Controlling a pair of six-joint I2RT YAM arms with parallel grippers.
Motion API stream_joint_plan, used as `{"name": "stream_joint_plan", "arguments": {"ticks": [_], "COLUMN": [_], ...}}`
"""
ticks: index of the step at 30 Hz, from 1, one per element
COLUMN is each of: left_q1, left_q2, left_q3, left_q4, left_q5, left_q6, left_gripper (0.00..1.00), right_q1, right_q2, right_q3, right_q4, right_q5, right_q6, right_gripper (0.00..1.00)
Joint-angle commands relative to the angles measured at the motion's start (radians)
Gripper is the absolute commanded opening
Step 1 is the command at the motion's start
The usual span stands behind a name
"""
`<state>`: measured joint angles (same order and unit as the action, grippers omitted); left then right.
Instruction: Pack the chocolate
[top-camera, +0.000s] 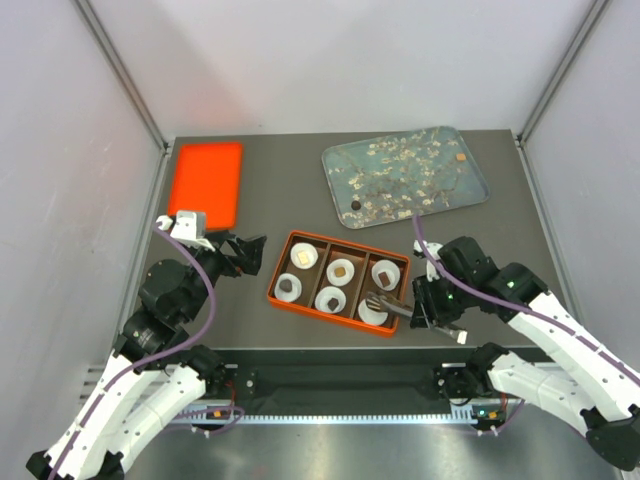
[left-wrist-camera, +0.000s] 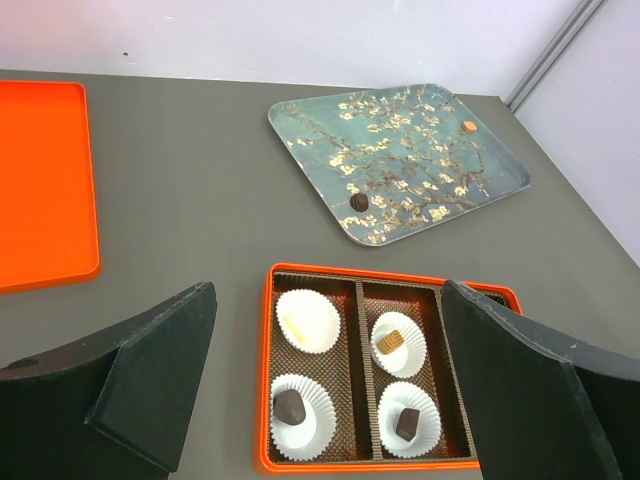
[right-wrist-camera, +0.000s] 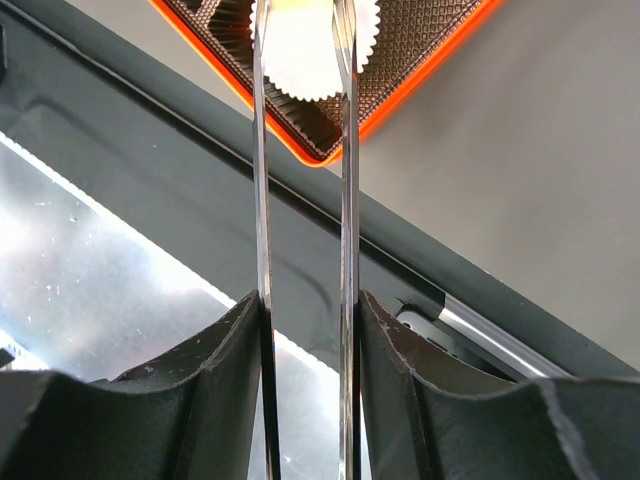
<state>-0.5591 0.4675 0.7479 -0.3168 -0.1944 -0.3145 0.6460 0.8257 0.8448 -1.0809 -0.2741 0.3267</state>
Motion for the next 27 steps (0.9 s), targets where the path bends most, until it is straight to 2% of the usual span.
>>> {"name": "stream_joint_plan", "arguments": {"ticks": [1, 21, 24, 27], "left_q1": [0.002, 0.002, 0.002, 0.002], "left_q2": [0.000, -0.001, 0.000, 0.000], "left_q3": [-0.002, -0.002, -0.002, -0.001], "left_q4": [0.047, 0.047, 0.047, 0.050], "left_q5": [0.009, 0.009, 0.009, 0.013], "left_q6": [0.000, 0.000, 0.000, -0.003], "left_gripper": [0.99, 0.99, 0.99, 0.99], "right_q1": [0.012, 0.014, 0.014, 0.012], "right_q2": [-0.005, -0.002, 0.000, 0.012], "right_q3": [0.017, 0.040, 0.068, 0.187], "right_q4": [0.035, 0.019, 0.021, 0.018], "right_q5": [-0.004, 0.019, 0.042, 0.045], "right_q6": [0.006, 0.005, 0.008, 0.025], "right_gripper": [0.40, 0.43, 0.42, 0.40]}}
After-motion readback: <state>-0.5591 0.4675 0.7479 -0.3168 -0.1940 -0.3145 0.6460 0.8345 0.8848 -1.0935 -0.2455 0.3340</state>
